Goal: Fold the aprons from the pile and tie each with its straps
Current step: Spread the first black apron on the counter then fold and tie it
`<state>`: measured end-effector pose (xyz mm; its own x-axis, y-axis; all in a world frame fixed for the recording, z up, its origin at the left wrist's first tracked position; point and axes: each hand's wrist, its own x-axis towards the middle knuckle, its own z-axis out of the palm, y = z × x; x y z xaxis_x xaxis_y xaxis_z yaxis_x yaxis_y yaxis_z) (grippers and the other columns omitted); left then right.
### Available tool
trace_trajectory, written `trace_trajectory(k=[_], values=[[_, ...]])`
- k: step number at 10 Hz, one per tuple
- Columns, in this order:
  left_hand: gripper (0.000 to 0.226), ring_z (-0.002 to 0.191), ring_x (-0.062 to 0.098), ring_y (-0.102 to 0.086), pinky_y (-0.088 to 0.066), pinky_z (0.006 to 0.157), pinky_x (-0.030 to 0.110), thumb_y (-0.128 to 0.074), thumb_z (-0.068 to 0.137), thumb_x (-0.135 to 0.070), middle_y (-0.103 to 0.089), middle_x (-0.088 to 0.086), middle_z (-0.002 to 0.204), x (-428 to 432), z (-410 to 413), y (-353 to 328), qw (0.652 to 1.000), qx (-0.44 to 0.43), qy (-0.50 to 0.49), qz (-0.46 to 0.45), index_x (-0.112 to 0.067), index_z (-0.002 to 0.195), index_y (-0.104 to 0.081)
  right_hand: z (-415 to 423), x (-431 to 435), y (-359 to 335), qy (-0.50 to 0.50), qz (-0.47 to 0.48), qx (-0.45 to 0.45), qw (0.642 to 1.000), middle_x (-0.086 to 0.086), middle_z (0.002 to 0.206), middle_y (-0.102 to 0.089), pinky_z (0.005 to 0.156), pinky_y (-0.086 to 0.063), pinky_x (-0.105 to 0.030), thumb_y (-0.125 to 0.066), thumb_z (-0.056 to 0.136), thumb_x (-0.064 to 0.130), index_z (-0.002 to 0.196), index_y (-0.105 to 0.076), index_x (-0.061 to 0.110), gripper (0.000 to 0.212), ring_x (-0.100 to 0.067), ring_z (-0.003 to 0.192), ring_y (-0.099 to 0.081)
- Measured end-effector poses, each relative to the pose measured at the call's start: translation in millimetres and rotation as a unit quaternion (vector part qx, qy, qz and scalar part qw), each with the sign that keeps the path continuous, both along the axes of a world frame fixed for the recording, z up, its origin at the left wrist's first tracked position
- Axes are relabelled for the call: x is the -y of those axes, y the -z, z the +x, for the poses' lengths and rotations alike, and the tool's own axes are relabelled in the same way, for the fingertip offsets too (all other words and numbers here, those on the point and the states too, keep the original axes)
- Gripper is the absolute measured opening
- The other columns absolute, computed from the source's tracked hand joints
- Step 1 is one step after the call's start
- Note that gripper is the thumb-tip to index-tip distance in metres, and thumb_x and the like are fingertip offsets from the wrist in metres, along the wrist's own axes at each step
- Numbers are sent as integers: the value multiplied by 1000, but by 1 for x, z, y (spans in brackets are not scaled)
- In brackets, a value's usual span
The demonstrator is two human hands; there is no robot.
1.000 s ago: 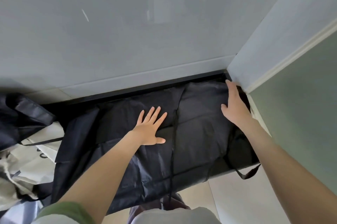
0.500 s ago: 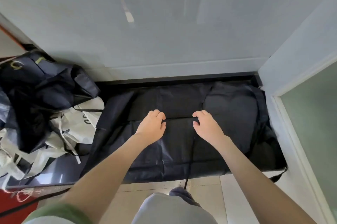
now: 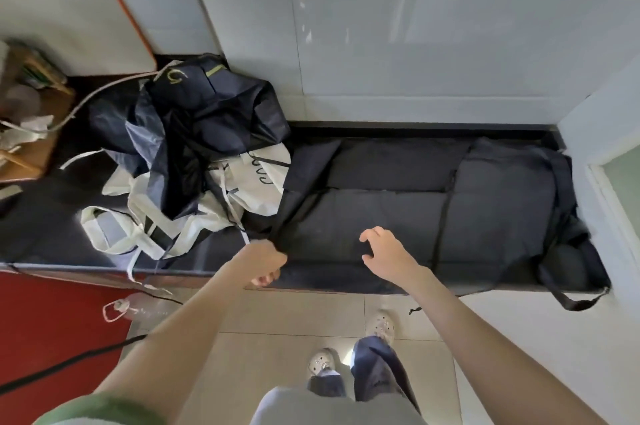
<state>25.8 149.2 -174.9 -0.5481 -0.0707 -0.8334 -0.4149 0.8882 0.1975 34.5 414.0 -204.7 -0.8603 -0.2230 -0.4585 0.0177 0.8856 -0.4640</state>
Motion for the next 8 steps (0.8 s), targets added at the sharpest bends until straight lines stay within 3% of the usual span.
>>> trace_trajectory(k=[1, 2, 3, 4, 5, 6, 7, 8], values=[[42, 93, 32, -66, -56, 86, 35, -45, 94, -24, -66, 14, 111, 20, 17, 2, 956, 286, -45, 56, 2, 125, -57, 12, 3, 5, -31, -5, 12, 999, 2, 144, -34, 102, -39, -34, -57, 90, 8, 134, -45, 15, 46, -22, 128, -41], [47, 102, 36, -63, -56, 85, 39, -45, 97, -33, -54, 18, 128, 26, 26, 11, 961, 261, -82, 28, -7, 137, -42, 18, 3, 3, -62, 7, 17, 998, 4, 157, -21, 108, -33, -30, -56, 88, 0, 145, -33, 17, 64, -20, 140, -28], [56, 119, 34, -49, -48, 91, 40, -54, 95, -41, -52, 15, 124, 26, 29, 21, 960, 245, -131, 21, -15, 142, -36, 21, 2, 2, -62, 6, 26, 998, 5, 160, -16, 113, -28, -29, -54, 85, -6, 148, -29, 19, 72, -21, 143, -24], [80, 137, 38, -35, -34, 110, 51, -60, 90, -49, -35, 22, 149, 33, 31, 32, 964, 219, -146, 23, -9, 150, -27, 22, 4, 2, -51, 5, 31, 998, 5, 160, -15, 113, -28, -31, -53, 83, -8, 147, -29, 19, 74, -23, 143, -26], [72, 139, 39, -33, -32, 111, 50, -56, 95, -40, -31, 24, 151, 32, 37, 23, 963, 201, -171, 53, -2, 149, -27, 21, 4, 2, -54, 15, 32, 998, 5, 161, -10, 116, -23, -32, -54, 83, -8, 150, -23, 20, 79, -23, 145, -21], [84, 145, 39, -19, -20, 115, 53, -53, 96, -47, -14, 20, 159, 37, 38, 28, 942, 219, -236, 100, -6, 154, -8, 26, 5, 7, -89, 58, 28, 994, 5, 162, 4, 121, -6, -34, -60, 82, -3, 155, -6, 21, 93, -20, 148, -7], [80, 145, 33, -23, -23, 117, 48, -54, 95, -46, -19, 13, 159, 36, 44, 33, 913, 214, -294, 185, -10, 154, -14, 31, 6, 16, -96, 69, 21, 993, 6, 160, 13, 120, 2, -35, -61, 81, 0, 154, 2, 25, 100, -17, 149, 1], [54, 138, 12, -36, -18, 119, 39, -60, 95, -32, -45, -5, 147, 28, 46, 26, 894, 170, -295, 292, -18, 143, -40, 32, 4, 20, -93, 67, 15, 993, 4, 160, 13, 120, 4, -36, -63, 81, 5, 154, 3, 24, 100, -16, 149, 4]])
